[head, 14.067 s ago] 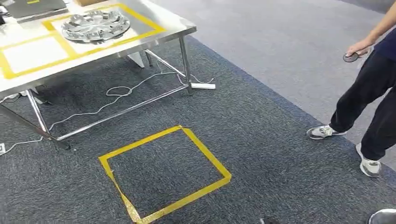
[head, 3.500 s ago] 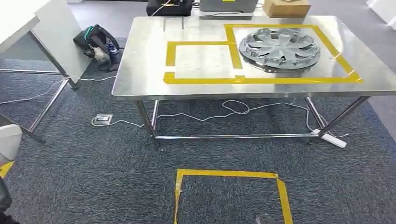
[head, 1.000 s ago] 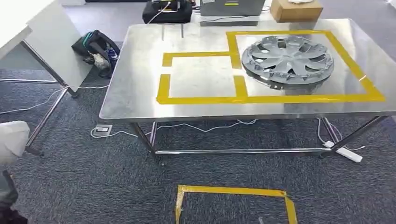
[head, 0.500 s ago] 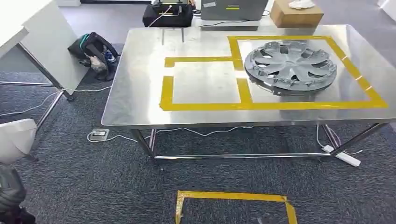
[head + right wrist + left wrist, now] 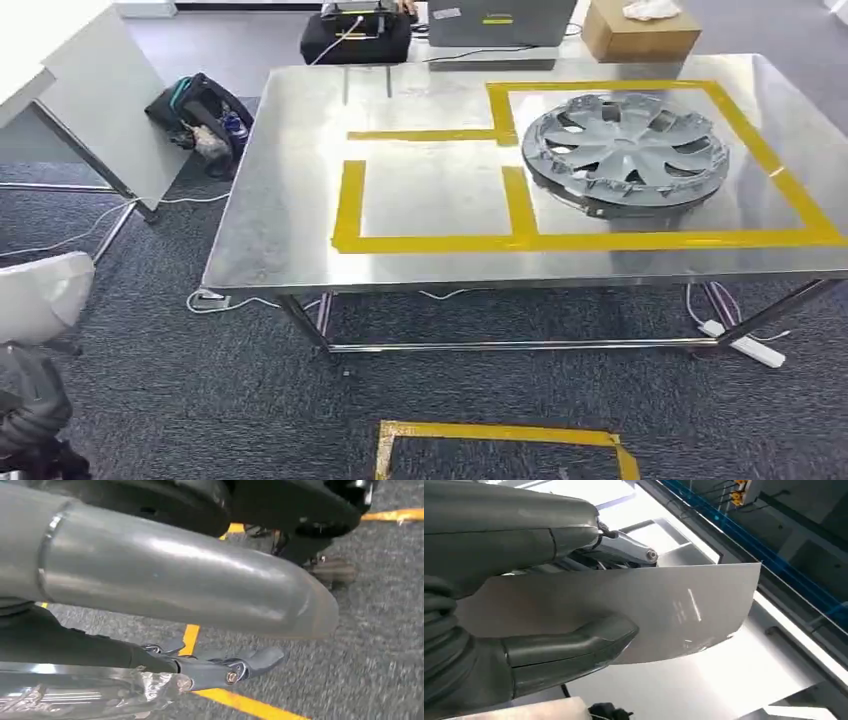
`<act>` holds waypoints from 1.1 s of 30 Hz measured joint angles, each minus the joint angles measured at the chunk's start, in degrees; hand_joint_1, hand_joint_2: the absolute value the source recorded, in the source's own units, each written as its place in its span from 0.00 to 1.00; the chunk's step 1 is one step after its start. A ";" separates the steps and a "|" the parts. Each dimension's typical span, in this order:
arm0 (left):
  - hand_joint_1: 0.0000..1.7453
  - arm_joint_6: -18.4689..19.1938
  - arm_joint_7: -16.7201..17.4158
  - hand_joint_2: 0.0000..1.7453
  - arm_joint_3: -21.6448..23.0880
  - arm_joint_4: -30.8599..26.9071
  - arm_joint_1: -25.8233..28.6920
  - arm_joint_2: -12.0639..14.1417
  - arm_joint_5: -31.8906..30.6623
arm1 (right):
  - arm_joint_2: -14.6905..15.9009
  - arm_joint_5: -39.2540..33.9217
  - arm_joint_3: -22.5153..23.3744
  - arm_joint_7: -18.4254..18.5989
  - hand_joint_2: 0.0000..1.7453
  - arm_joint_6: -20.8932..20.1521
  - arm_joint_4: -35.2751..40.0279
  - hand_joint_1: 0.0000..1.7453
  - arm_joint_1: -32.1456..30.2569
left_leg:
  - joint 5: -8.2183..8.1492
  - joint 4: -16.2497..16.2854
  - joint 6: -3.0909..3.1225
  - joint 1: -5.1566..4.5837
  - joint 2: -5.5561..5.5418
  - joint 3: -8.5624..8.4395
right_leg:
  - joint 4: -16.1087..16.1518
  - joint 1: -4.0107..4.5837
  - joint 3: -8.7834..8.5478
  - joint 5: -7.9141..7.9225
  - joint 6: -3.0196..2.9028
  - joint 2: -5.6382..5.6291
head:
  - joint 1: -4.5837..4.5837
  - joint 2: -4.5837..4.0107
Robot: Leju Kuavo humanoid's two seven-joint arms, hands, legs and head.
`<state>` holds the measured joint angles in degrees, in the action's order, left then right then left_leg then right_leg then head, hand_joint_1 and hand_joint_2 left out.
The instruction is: Take the parts from the cabinet and place them on the table.
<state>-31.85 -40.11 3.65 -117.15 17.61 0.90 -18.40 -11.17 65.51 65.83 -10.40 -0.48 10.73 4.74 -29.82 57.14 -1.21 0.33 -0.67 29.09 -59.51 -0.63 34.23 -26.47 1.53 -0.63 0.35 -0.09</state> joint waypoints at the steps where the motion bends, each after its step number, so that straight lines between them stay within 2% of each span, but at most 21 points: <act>1: 1.00 -0.09 0.00 1.00 0.09 0.02 -0.18 0.07 -0.09 | 0.04 0.00 0.00 -0.07 0.00 0.00 0.00 0.00 0.06 | -0.75 1.94 -0.37 -0.04 0.11 0.77 | 0.20 -0.04 -0.44 -0.23 -0.36 0.01 | -0.51 -0.02; 2: 1.00 -0.11 0.00 1.00 0.13 0.07 -0.31 0.15 -0.11 | 0.04 -0.02 0.00 -0.09 0.00 0.00 0.00 0.00 0.14 | -2.13 5.37 -0.59 0.03 0.12 2.68 | 0.28 -0.05 -0.66 -0.38 -0.63 0.06 | -0.57 -0.02; 4: 1.00 -0.15 0.00 1.00 0.17 0.26 -0.32 0.24 -0.11 | 0.07 0.00 0.00 -0.09 0.00 0.00 0.00 0.00 0.20 | -5.37 14.99 -0.93 0.19 0.13 8.61 | 0.29 -0.03 -1.00 -0.82 -1.10 0.10 | -0.59 -0.02; 5: 1.00 -0.20 0.00 1.00 0.22 0.39 -0.32 0.24 -0.11 | 0.07 0.00 0.00 -0.07 0.00 0.00 0.00 0.00 0.14 | -5.30 17.47 -0.96 0.21 0.13 10.65 | 0.29 -0.02 -1.27 -1.10 -1.14 0.09 | -0.64 -0.02; 6: 1.00 -0.26 0.00 1.00 0.24 0.46 -0.31 0.24 -0.11 | 0.07 0.00 0.00 -0.02 0.00 0.00 0.00 0.00 0.07 | -4.04 17.34 -0.92 0.21 0.13 11.24 | 0.29 -0.02 -1.63 -1.34 -1.11 0.03 | -0.63 -0.02; 7: 1.00 -0.28 0.02 1.00 0.26 0.52 -0.29 0.28 -0.09 | 0.07 0.00 0.00 0.04 0.00 0.00 0.00 0.00 0.01 | -1.16 14.85 -0.77 0.21 0.14 10.69 | 0.30 -0.03 -2.18 -1.69 -1.04 -0.05 | -0.61 -0.02; 9: 1.00 -0.28 0.02 1.00 0.33 0.52 -0.30 0.31 -0.09 | 0.04 0.02 0.00 0.11 0.00 0.00 0.00 0.00 0.03 | 5.21 5.95 -0.30 0.18 0.19 7.37 | 0.33 -0.04 -3.38 -2.42 -0.76 -0.19 | -0.63 -0.02; 10: 1.00 -0.28 0.02 1.00 0.37 0.55 -0.31 0.33 -0.09 | 0.04 0.04 0.00 0.13 0.00 0.00 0.00 0.00 -0.02 | 6.25 2.78 -0.09 0.13 0.33 6.16 | 0.46 0.00 -2.99 -2.72 -0.48 -0.22 | -0.66 -0.02; 12: 1.00 -0.28 0.02 1.00 0.46 0.59 -0.37 0.31 -0.09 | 0.07 0.07 0.00 0.31 0.00 0.00 0.00 0.00 0.16 | 4.55 1.01 0.20 -0.19 0.29 5.12 | 0.50 0.31 -3.17 -3.30 0.28 -0.23 | -0.54 -0.02; 16: 1.00 -0.35 0.02 1.00 0.50 0.59 -0.21 0.28 0.04 | 0.07 0.20 0.00 0.44 0.00 0.00 0.00 0.00 0.19 | 4.45 -0.22 1.32 0.28 0.08 3.87 | -0.19 0.28 -3.76 -4.32 1.63 0.15 | -0.20 -0.02; 17: 1.00 -0.35 0.02 1.00 0.50 0.59 -0.26 0.33 0.04 | 0.07 0.20 0.00 0.44 0.00 0.00 0.00 0.00 0.24 | 4.19 -0.25 1.72 0.29 0.23 3.58 | -3.41 0.27 -2.05 -6.00 1.78 0.16 | 0.09 -0.02; 19: 1.00 -0.35 0.02 1.00 0.52 0.61 -0.24 0.37 0.04 | 0.07 0.20 0.00 0.44 0.00 0.00 0.00 0.00 0.14 | 3.73 -0.24 2.06 0.22 0.29 3.14 | -13.10 0.12 3.51 -9.84 2.10 0.16 | 0.20 -0.02; 20: 1.00 -0.35 0.02 1.00 0.52 0.61 -0.22 0.39 0.04 | 0.07 0.20 0.00 0.46 0.00 -0.02 0.00 0.00 0.03 | 3.45 -0.23 2.08 0.20 0.27 2.85 | -16.46 0.12 5.81 -10.35 2.22 0.16 | 0.22 -0.02; 21: 1.00 -0.35 0.02 1.00 0.52 0.63 -0.17 0.39 0.07 | 0.07 0.20 0.00 0.48 0.00 0.00 0.00 0.00 -0.03 | 3.13 -0.23 2.08 0.21 0.24 2.49 | -16.95 0.11 6.78 -9.36 2.29 0.17 | 0.20 -0.02; 22: 1.00 -0.35 0.00 1.00 0.55 0.63 -0.17 0.39 0.06 | 0.07 0.20 0.00 0.52 0.00 -0.02 0.00 0.00 -0.08 | 2.74 -0.23 1.99 0.27 0.14 1.95 | -14.78 0.08 6.37 -6.99 2.34 0.17 | 0.24 -0.02; 24: 1.00 -0.35 0.02 1.00 0.52 0.63 -0.16 0.39 0.07 | 0.13 0.20 0.00 0.52 0.00 0.00 0.00 0.00 -0.05 | 1.80 -0.21 1.47 0.52 0.02 0.50 | -5.02 -0.12 2.55 -0.41 2.46 0.22 | 0.24 -0.02; 25: 1.00 -0.33 0.02 1.00 0.55 0.63 -0.17 0.42 0.07 | 0.17 0.20 0.00 0.52 0.00 0.00 0.00 0.00 -0.09 | 1.32 -0.24 1.03 0.40 0.05 0.16 | -1.09 -0.28 1.06 1.17 2.62 0.33 | 0.33 -0.02; 26: 1.00 -0.33 0.02 1.00 0.52 0.63 -0.26 0.44 0.07 | 0.17 0.20 0.00 0.52 0.00 0.00 0.00 0.00 -0.04 | 0.82 0.09 0.60 0.06 -0.15 0.06 | -0.30 -0.13 0.07 0.11 2.21 0.06 | 0.44 -0.02; 27: 1.00 -0.31 0.02 1.00 0.52 0.63 -0.25 0.44 0.07 | 0.17 0.20 0.00 0.52 0.00 -0.02 0.00 0.00 0.07 | 0.91 0.04 0.47 -0.01 -0.13 0.09 | -0.47 -0.16 0.09 0.24 1.49 0.02 | 0.24 -0.02; 31: 1.00 -0.24 0.02 1.00 0.61 0.63 -0.28 0.52 0.09 | 0.22 0.28 0.00 0.41 0.00 -0.11 0.00 0.00 0.07 | 0.20 0.44 -0.39 0.23 0.04 -0.07 | -0.15 -0.21 -0.20 -0.05 -0.08 -0.03 | -0.06 -0.02; 33: 1.00 -0.09 0.02 1.00 0.63 0.63 -0.34 0.61 0.11 | 0.22 0.35 0.00 0.26 0.00 -0.13 0.00 0.00 0.14 | -3.03 7.68 -0.79 0.26 0.12 3.82 | -0.06 -0.21 -0.47 -0.36 -0.59 0.02 | -0.39 -0.02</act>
<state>-31.93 -40.09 4.28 -116.52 17.27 1.51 -18.29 -10.95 65.86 65.83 -10.14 -0.61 10.73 4.88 -32.86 64.82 -1.99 0.58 -0.55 32.90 -59.56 -0.84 33.75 -26.83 0.95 -0.61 -0.04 -0.11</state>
